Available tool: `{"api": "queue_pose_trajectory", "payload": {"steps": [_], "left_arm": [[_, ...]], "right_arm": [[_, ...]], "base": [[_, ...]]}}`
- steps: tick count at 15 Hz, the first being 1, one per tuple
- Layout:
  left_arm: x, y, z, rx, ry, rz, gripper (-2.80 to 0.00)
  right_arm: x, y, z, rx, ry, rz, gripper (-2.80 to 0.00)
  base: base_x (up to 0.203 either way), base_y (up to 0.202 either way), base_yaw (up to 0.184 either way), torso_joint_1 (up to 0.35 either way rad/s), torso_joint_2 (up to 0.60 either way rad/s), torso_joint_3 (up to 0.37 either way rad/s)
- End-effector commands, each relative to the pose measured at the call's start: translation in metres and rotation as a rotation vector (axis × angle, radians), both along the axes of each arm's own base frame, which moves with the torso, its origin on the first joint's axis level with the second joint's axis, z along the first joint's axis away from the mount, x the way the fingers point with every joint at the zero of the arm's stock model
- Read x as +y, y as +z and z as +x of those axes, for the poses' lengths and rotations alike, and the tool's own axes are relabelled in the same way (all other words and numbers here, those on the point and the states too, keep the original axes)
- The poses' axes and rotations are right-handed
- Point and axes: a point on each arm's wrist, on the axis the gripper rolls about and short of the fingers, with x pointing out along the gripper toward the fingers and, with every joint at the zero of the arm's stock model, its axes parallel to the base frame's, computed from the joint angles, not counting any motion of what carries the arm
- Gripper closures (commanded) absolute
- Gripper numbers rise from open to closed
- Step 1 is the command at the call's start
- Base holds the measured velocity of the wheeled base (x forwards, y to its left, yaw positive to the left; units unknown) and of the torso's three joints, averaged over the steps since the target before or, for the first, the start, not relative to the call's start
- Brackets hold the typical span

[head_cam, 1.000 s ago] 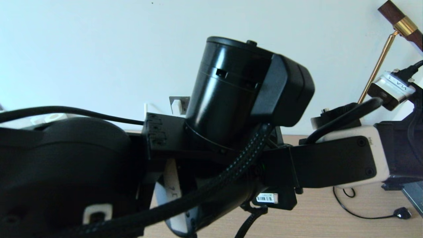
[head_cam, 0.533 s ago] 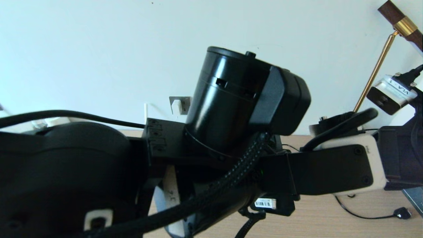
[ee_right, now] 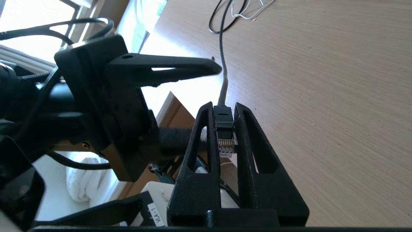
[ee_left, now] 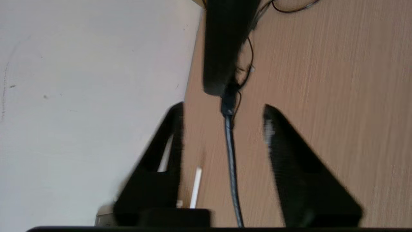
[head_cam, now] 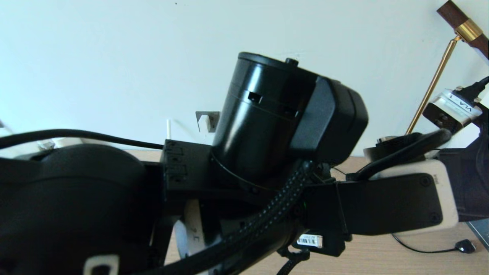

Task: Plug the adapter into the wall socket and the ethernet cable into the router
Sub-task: Hand it to the other hand

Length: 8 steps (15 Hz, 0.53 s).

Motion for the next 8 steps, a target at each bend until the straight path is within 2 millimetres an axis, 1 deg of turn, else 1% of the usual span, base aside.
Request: {"api": "queue_pose_trajectory", "payload": {"steps": [1,3,4,6,8], "left_arm": [[0.010,-0.002,-0.007,-0.007,-0.006,0.021,-2.80],[0.021,-0.005,-0.012,-0.030,-0.004,0.035,-2.80],[0.025,-0.005,-0.014,-0.068,-0.008,0.023,-2.80],[0.028,-0.005,-0.015,-0.170,-0.021,-0.034,-2.80],[0.029,-0.008,-0.015,-0.239,-0.024,-0.083,-2.80]], "right_arm": [[-0.001,-0.001,-0.001,0.018,-0.004,0.010,0.00],[-0.003,0.000,-0.004,0.080,-0.033,0.053,0.00],[-0.004,0.002,-0.005,0.138,-0.056,0.091,0.00],[-0.005,0.005,-0.005,0.284,-0.100,0.185,0.00],[-0.001,0.005,0.001,0.380,-0.076,0.224,0.00]], "base": [[0.000,0.000,0.000,0.000,0.00,0.000],[0.000,0.000,0.000,0.000,0.00,0.000],[0.000,0.000,0.000,0.000,0.00,0.000],[0.000,0.000,0.000,0.000,0.00,0.000],[0.000,0.000,0.000,0.000,0.00,0.000]]}}
